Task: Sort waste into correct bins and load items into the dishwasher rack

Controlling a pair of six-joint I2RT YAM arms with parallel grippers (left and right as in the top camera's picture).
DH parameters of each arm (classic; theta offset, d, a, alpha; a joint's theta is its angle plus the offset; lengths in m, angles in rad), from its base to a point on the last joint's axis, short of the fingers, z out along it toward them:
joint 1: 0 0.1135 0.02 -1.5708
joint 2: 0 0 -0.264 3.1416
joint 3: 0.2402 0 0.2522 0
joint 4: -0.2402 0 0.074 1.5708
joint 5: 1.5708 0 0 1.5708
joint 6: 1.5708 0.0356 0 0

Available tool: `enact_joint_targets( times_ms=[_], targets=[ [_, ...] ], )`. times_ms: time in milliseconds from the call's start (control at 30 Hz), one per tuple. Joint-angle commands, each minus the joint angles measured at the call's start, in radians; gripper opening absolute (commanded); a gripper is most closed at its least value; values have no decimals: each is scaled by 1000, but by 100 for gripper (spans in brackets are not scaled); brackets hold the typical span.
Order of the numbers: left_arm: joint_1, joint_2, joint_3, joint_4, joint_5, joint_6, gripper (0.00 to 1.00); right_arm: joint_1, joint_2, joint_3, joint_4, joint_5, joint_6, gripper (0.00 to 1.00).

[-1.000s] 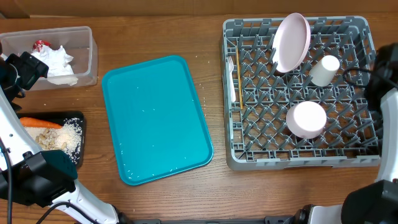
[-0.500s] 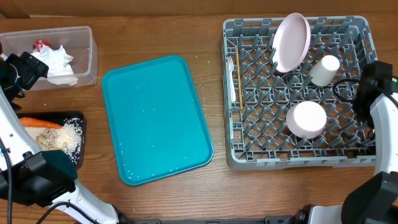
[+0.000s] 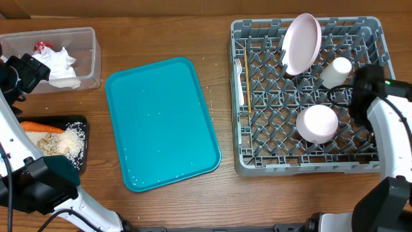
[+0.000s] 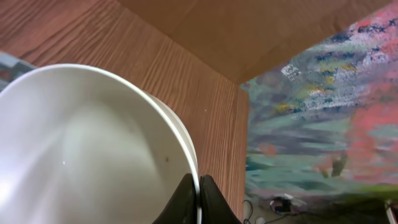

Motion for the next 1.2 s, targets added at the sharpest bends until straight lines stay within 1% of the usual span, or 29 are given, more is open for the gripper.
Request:
enact_joint_targets(
  times_ms=[0, 100, 233, 333, 400, 433, 567, 633, 667, 700, 767, 800, 833, 867, 900, 933, 967, 1033, 1167],
  targets=[
    [1, 8, -6, -1, -4, -10, 100, 31, -1, -5, -2, 37, 11, 8],
    [2, 8, -6, -1, -4, -10, 100, 55, 0, -5, -8, 31, 12, 16],
    [1, 8, -6, -2, -4, -9, 100, 74, 0, -5, -12, 10, 12, 19],
    [1, 8, -6, -1, -4, -9, 100, 89, 0, -5, -3, -21, 12, 19],
    [1, 8, -6, -1, -4, -9, 100, 102, 0, -5, 18, -54, 11, 17],
    [1, 8, -6, -1, -4, -10, 100, 108, 0, -5, 28, -74, 11, 15],
    [1, 8, -6, -1, -4, -9, 100, 113, -1, 4, 67, -152, 13, 14],
    [1, 8, -6, -1, -4, -10, 100, 113, -4, 31, 68, -206, 21, 23],
    [1, 8, -6, -1, -4, -10, 100, 111, -8, 51, 64, -236, 20, 25],
    [1, 8, -6, -1, -4, -9, 100, 104, -23, 112, 56, -317, 18, 32],
    [1, 8, -6, -1, -4, -9, 100, 93, -40, 180, 48, -410, -5, 33],
    [1, 8, -6, -1, -4, -10, 100, 81, -57, 254, 47, -530, -59, 42],
    [1, 8, -6, -1, -4, -9, 100, 74, -65, 290, 44, -598, -94, 47],
    [1, 8, -6, -1, -4, -9, 100, 64, -74, 333, 33, -683, -135, 59],
    [1, 8, -6, -1, -4, -10, 100, 54, -81, 366, 20, -746, -164, 66],
    [1, 8, -6, -1, -4, -10, 100, 35, -95, 413, -5, -825, -204, 77],
    [1, 8, -6, -1, -4, -9, 100, 24, -102, 428, -16, -841, -226, 84],
    [1, 8, -6, -1, -4, -10, 100, 1, -113, 433, -40, -827, -283, 84],
    [1, 8, -6, -1, -4, -9, 100, -40, -93, 399, -101, -755, -285, 84]
  ],
)
